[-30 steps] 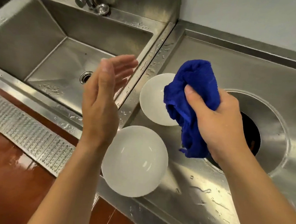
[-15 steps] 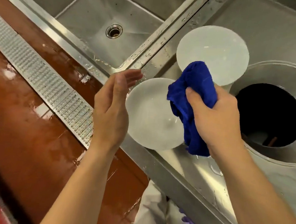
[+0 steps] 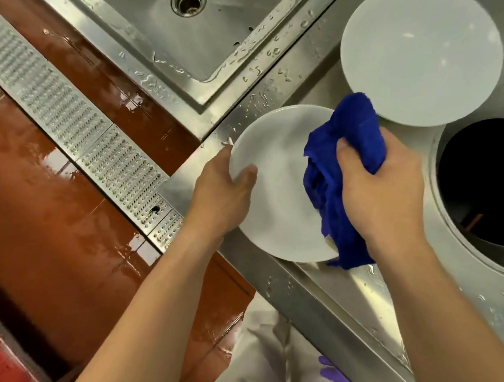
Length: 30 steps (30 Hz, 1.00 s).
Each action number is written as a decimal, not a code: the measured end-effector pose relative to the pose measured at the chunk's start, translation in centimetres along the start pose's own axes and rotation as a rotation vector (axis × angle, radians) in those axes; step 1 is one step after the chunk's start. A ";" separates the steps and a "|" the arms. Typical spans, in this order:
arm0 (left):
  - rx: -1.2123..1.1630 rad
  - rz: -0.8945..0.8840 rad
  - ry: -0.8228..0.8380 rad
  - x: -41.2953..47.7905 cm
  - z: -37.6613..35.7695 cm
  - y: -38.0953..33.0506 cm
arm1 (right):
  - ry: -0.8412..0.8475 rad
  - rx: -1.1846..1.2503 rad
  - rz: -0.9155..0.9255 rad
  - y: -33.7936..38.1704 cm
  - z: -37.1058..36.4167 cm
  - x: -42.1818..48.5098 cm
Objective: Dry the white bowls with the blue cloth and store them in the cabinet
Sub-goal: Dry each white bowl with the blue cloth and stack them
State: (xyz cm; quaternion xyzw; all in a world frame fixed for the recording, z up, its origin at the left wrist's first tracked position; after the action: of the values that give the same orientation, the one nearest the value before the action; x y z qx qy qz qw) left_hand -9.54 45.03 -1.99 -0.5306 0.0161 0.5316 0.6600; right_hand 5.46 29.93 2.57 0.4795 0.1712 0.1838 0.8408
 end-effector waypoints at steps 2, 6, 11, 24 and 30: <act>-0.284 0.155 0.114 0.0 -0.4 0.4 | -0.016 -0.017 0.004 0.0 0.3 -0.1; -0.521 0.216 0.244 -1.3 -1.1 -0.6 | -0.058 -0.068 0.049 0.4 1.7 -0.3; -0.629 0.102 0.224 -4.8 -0.8 -3.8 | -0.137 -0.148 0.158 3.0 4.0 -0.8; -0.618 -0.228 0.259 -12.1 -3.5 -18.2 | 0.132 -0.549 0.192 9.0 15.7 -0.9; -0.574 -0.201 0.360 -15.3 -11.5 -20.8 | -0.353 -0.331 0.215 9.0 21.8 1.2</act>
State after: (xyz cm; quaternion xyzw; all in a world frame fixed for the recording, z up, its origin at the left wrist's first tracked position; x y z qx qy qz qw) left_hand 4.97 28.97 16.14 -0.7784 -0.0703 0.3450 0.5198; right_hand 15.31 18.49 20.75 0.3753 -0.0625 0.2108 0.9004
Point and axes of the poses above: each hand's wrist, its own x-axis towards the middle knuckle, its own z-axis out of the back of the hand, y = z × x, the point moved 6 cm from there along x, towards the middle knuckle, and after that the axes turned 6 degrees about z, right-handed, at the moved point
